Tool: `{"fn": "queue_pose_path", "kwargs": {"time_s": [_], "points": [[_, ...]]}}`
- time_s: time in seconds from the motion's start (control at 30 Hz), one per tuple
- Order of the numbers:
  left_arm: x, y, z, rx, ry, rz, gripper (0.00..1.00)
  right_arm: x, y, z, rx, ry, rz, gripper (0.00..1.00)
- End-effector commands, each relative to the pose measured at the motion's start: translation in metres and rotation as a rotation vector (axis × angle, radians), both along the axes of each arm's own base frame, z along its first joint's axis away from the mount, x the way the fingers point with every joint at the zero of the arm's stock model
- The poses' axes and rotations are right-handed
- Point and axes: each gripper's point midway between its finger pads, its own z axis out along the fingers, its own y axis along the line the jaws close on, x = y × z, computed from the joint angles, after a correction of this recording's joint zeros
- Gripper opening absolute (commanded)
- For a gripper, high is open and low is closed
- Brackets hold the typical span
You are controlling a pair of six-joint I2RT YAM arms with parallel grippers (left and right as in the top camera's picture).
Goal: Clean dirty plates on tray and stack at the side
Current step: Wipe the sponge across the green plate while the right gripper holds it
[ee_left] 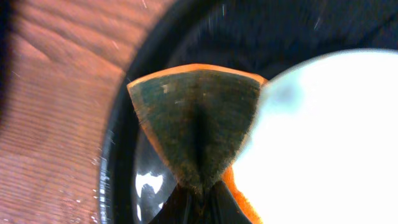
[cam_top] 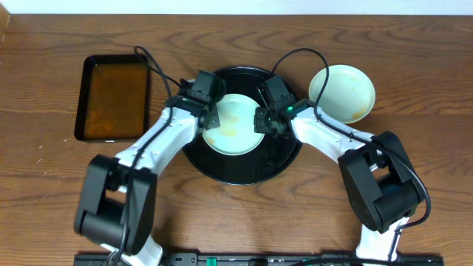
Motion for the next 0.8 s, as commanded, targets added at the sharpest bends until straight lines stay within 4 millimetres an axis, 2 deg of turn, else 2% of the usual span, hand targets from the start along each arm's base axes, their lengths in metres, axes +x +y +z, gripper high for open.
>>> {"fn": "queue_pose_path", "kwargs": {"time_s": [0.0, 0.07, 0.17, 0.33, 0.43, 0.53, 0.6, 0.63, 0.77], "points": [[0.003, -0.009, 0.017, -0.106, -0.041, 0.012, 0.08, -0.008, -0.01, -0.021, -0.075, 0.03, 0.007, 0.01], [0.0, -0.029, 0.013, -0.218, -0.009, 0.007, 0.08, -0.007, -0.011, -0.021, -0.077, 0.028, 0.006, 0.01], [-0.004, -0.042, 0.005, -0.283, 0.027, 0.027, 0.08, -0.007, -0.011, -0.021, -0.077, 0.029, 0.006, 0.01], [-0.019, -0.059, -0.026, -0.266, 0.113, 0.003, 0.08, -0.007, -0.011, -0.021, -0.077, 0.029, 0.006, 0.01], [-0.027, -0.061, -0.047, -0.239, 0.168, -0.003, 0.07, -0.008, -0.011, -0.021, -0.078, 0.031, 0.006, 0.01], [-0.029, -0.045, -0.054, -0.162, 0.176, 0.026, 0.08, -0.009, -0.012, -0.021, -0.08, 0.034, 0.007, 0.01], [-0.028, -0.025, -0.052, -0.06, 0.16, 0.036, 0.07, -0.009, -0.012, -0.021, -0.081, 0.035, 0.007, 0.01], [-0.027, -0.004, -0.048, 0.053, 0.143, 0.029, 0.07, -0.009, -0.012, -0.021, -0.081, 0.035, 0.007, 0.01], [-0.025, 0.032, -0.03, 0.231, 0.109, 0.06, 0.08, -0.009, -0.012, -0.021, -0.08, 0.034, 0.006, 0.01]]}}
